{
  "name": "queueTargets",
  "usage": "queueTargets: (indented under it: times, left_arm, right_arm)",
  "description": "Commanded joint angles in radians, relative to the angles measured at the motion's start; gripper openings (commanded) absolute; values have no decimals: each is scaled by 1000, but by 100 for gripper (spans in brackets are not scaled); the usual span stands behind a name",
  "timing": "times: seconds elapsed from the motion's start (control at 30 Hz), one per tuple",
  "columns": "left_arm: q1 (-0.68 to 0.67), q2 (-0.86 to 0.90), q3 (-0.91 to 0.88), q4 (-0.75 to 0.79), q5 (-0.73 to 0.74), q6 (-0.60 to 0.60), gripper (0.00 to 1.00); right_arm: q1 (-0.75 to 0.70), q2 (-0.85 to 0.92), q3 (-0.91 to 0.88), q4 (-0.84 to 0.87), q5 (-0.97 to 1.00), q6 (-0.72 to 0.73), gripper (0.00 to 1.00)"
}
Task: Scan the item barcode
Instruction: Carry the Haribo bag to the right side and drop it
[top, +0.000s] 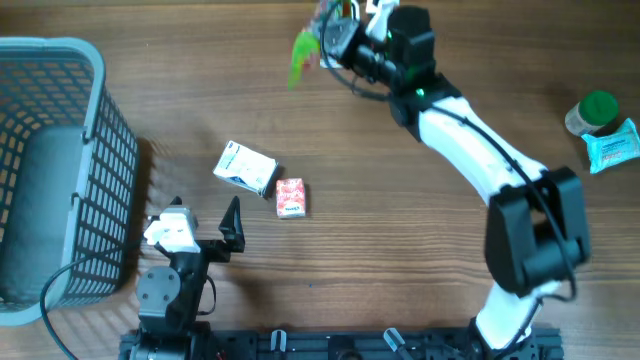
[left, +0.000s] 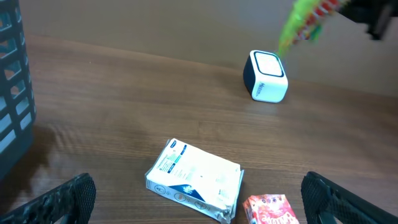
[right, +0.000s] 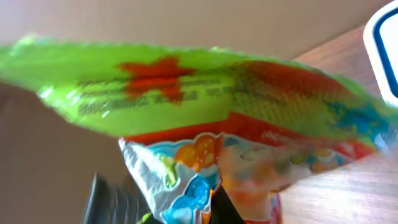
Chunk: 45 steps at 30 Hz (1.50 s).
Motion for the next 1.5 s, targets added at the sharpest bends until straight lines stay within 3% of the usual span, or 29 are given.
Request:
queueTargets:
  times: [0.0, 0.1, 0.17, 0.43, 0.53, 0.67, 0.8, 0.93, 1.03, 1.2, 1.37, 1.4, 1.47]
  left_arm:
    - [7, -6, -5, 3, 8, -9, 100]
    - [7, -6, -5, 3, 8, -9, 100]
    - [7, -6, -5, 3, 8, -9, 100]
    - [7, -6, -5, 3, 8, -9, 100]
    - [7, -6, -5, 3, 8, -9, 100]
    - [7, -6, -5, 3, 8, -9, 100]
    - [7, -6, -5, 3, 8, -9, 100]
    - [7, -6, -5, 3, 8, -9, 100]
    - [7, -6, -5, 3, 8, -9, 100]
    - [7, -6, -5, 3, 8, -9, 100]
    - [7, -6, -5, 3, 8, -9, 100]
    - [7, -6, -5, 3, 8, -9, 100]
    - [7, -6, -5, 3, 8, -9, 100]
  right_arm:
    - [-14, 207, 267, -99, 97, 186, 5]
    - [-47, 368, 468, -175, 89, 355, 5]
    - [-68, 418, 505, -161, 97, 443, 5]
    - [-76, 422, 506, -173, 76, 441, 5]
    - [-76, 387, 590, -278, 34, 238, 5]
    - [-119, 185, 668, -642, 42, 13, 4]
    - [-288, 117, 666, -1103, -8, -259, 4]
    - [-459, 121, 649, -1338, 327, -467, 4]
    - [-566, 146, 576, -1312, 517, -562, 5]
    - [-740, 326, 493, -1123, 474, -707, 5]
    - [-849, 369, 499, -1016, 470, -712, 5]
    - [-866, 369, 511, -1017, 467, -712, 9]
    - [-881, 344, 548, -1034, 380, -738, 100]
